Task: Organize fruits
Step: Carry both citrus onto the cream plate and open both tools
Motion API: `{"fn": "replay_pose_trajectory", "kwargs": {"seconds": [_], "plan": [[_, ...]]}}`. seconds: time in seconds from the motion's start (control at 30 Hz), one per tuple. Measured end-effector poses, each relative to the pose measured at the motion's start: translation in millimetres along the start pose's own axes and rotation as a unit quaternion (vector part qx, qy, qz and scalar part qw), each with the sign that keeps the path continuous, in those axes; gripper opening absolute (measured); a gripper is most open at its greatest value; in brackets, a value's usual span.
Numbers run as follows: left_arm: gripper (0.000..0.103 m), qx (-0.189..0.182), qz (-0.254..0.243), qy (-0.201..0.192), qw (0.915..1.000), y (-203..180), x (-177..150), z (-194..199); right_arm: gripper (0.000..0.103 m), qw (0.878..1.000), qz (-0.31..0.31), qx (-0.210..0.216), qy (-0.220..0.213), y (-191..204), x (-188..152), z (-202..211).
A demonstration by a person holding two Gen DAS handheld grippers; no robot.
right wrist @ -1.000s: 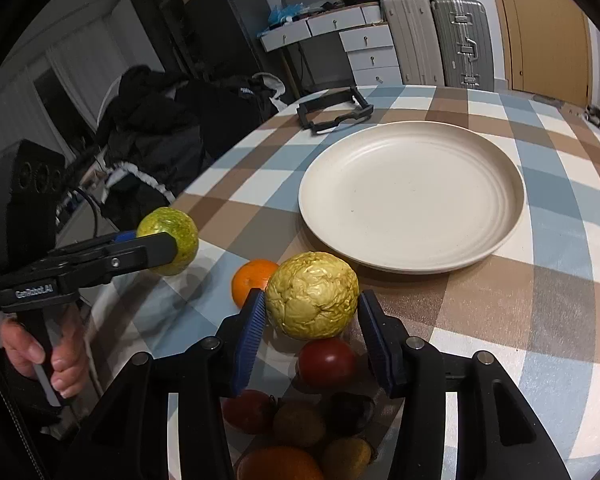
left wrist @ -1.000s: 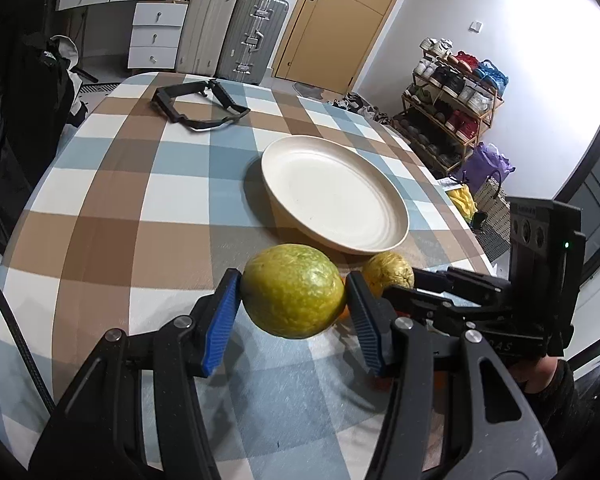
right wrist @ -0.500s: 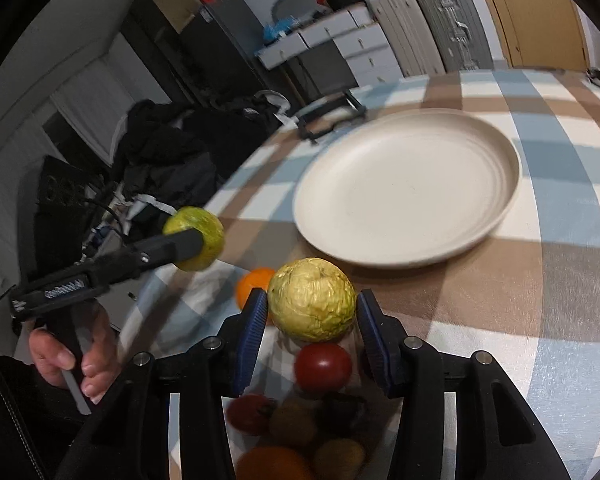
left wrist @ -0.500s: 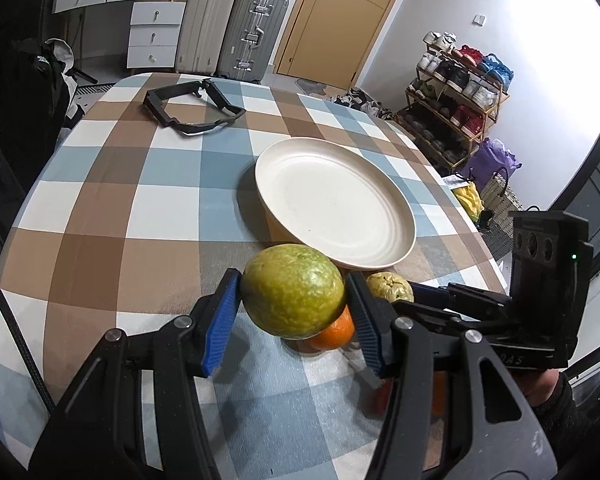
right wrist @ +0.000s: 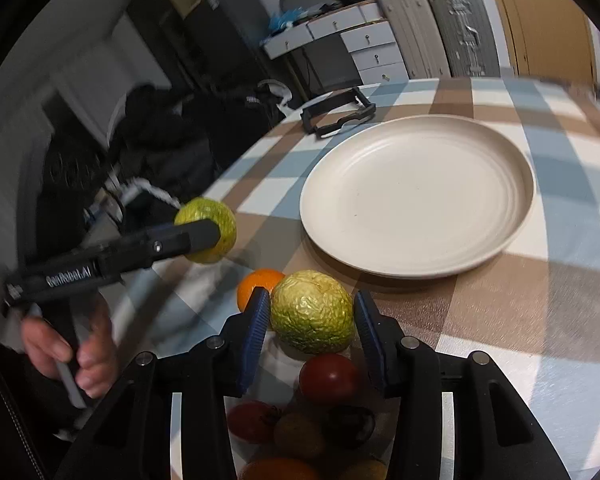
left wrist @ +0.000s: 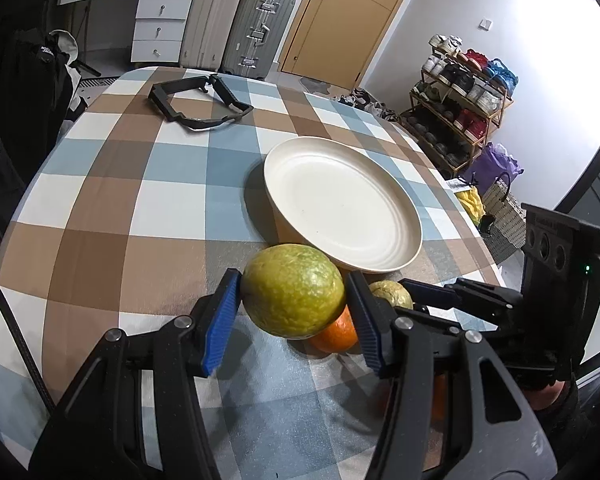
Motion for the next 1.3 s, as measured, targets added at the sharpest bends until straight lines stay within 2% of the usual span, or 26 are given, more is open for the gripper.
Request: {"fn": "replay_pose_trajectory", "kwargs": {"seconds": [0.13,0.33,0.47,0.73,0.9,1.0,1.17,1.3], "plan": [[0.051,-0.003,0.005,-0.002,1.0,2,-1,1,0.046,1.0,0.005,-0.018,0.019,-2,3,-7],[0.051,-0.004,0.008,-0.009,0.9999,5,0,7,0.047,0.999,-0.018,-0.003,0.037,-8,4,-20],[0.051,-0.005,-0.002,-0.012,0.9999,2,9,8,0.046,0.999,-0.034,0.018,0.006,-9,8,-7],[0.051,-0.013,-0.036,-0.017,0.9991,-22,57,-9,0.046,0.997,-0.044,0.011,-0.066,-23,49,44],[0.051,-0.019,-0.054,-0.01,0.9983,-38,95,-31,0.046,0.995,-0.049,0.0,-0.086,-41,85,61],[0.051,-0.037,-0.051,0.008,0.998,-44,115,-53,0.046,0.995,-0.055,-0.006,-0.085,-56,104,59],[0.051,-0.058,-0.035,0.039,0.997,-43,140,-95,0.046,0.992,-0.096,0.01,-0.077,-92,126,40],[0.051,-0.057,-0.035,0.052,0.9964,-41,152,-124,0.046,0.991,-0.118,0.011,-0.066,-112,130,17]]}}
Point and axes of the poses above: each gripper's, at about its wrist camera, not at the fingertips, and z roughly against the way its jaws point, y to its left, x to its top, the point moved 6 cm from there along -z, roughly the way its jaws point, and after that the axes turned 6 degrees about y, right-handed, at the moved point
